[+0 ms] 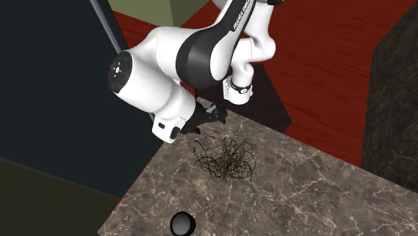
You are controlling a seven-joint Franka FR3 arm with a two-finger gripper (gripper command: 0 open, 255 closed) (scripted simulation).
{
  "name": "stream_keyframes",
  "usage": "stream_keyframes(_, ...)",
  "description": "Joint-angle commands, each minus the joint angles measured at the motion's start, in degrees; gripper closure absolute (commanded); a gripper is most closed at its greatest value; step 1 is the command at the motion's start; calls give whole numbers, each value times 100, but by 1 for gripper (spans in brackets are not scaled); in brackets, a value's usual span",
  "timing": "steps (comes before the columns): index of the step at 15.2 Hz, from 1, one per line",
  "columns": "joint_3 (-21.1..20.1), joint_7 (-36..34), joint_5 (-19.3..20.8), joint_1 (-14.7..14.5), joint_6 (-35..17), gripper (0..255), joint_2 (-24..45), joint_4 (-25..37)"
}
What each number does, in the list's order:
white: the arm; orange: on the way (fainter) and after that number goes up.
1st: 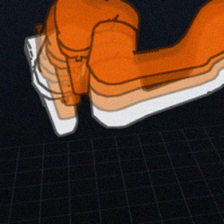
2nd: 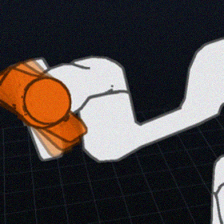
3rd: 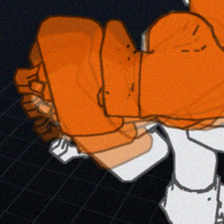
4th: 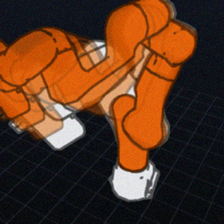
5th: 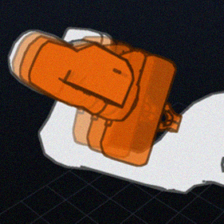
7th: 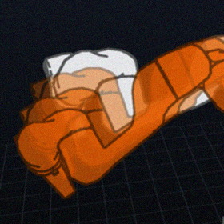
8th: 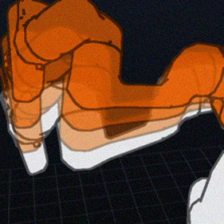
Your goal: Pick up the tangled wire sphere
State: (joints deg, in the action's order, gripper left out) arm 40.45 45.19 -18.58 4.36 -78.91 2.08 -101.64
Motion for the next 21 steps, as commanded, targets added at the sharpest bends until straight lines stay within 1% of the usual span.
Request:
stream_keyframes(1,184,529,-491,260,309,0,786,586)
stream_keyframes(4,185,1068,-1153,877,849,0,1851,1511)
stream_keyframes(11,122,1239,-1149,844,377,0,1911,1058)
stream_keyframes(14,120,1255,-1152,840,340,0,1920,1024)
stream_keyframes(15,120,1254,-1151,840,342,255,1917,1024)
stream_keyframes(21,119,1255,-1154,842,342,255,1923,1028)
